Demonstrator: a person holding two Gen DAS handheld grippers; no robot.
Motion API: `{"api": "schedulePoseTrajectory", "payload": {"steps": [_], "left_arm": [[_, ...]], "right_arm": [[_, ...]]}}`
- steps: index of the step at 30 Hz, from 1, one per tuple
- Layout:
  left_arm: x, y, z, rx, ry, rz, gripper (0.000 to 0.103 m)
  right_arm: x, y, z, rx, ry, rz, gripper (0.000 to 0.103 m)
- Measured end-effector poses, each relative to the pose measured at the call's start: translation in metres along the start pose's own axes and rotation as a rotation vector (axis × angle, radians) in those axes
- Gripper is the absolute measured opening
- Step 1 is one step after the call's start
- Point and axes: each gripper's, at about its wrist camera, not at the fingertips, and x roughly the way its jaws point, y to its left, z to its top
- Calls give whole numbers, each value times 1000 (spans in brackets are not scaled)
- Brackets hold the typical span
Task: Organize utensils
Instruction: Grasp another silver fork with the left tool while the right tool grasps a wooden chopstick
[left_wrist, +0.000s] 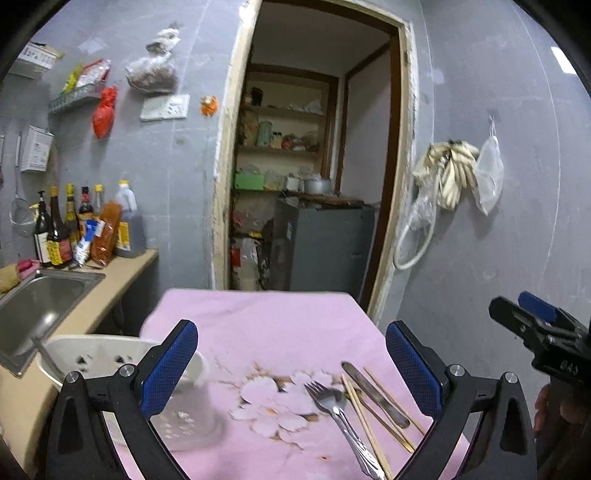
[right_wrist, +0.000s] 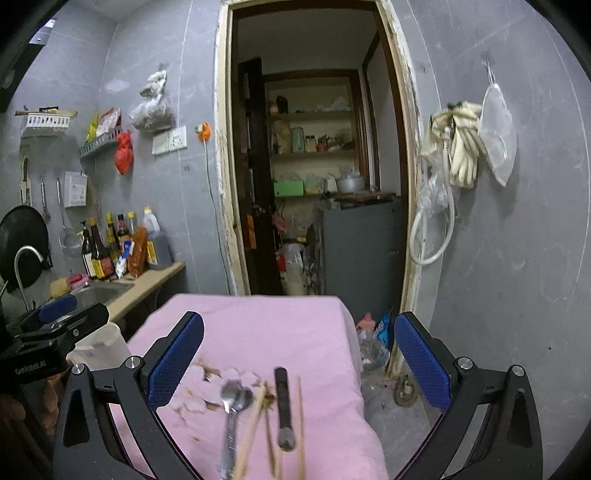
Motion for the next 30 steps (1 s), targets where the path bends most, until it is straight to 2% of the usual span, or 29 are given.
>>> {"api": "schedulePoseTrajectory", "payload": {"steps": [7, 10, 12, 14, 16, 18, 19, 22, 26, 30], "left_arm": [[38, -16, -27, 1, 106, -36, 102], [54, -21, -36, 8, 147, -21, 102], [64, -21, -40, 4, 176, -5, 100], [76, -22, -45, -5, 212, 2, 89], [87, -22, -50, -12, 251, 3, 83], [99, -22, -56, -26, 294, -1, 76], [105, -21, -59, -37, 319, -10, 73], [122, -17, -69, -92, 386, -51, 59], [140, -16, -80, -123, 449, -67, 45], [153, -16, -86, -147, 490, -65, 41]], "right_arm": [[42, -38, -27, 70, 89, 32, 101], [67, -46, -42, 84, 144, 51, 101], [86, -49, -52, 92, 189, 64, 95], [100, -49, -61, 95, 224, 81, 86], [120, -48, -72, 91, 281, 105, 80], [134, -46, -83, 87, 321, 129, 68], [143, -45, -89, 81, 347, 136, 60], [163, -38, -105, 71, 415, 175, 48], [181, -25, -118, 46, 477, 221, 43], [194, -16, -127, 22, 520, 242, 40]]}}
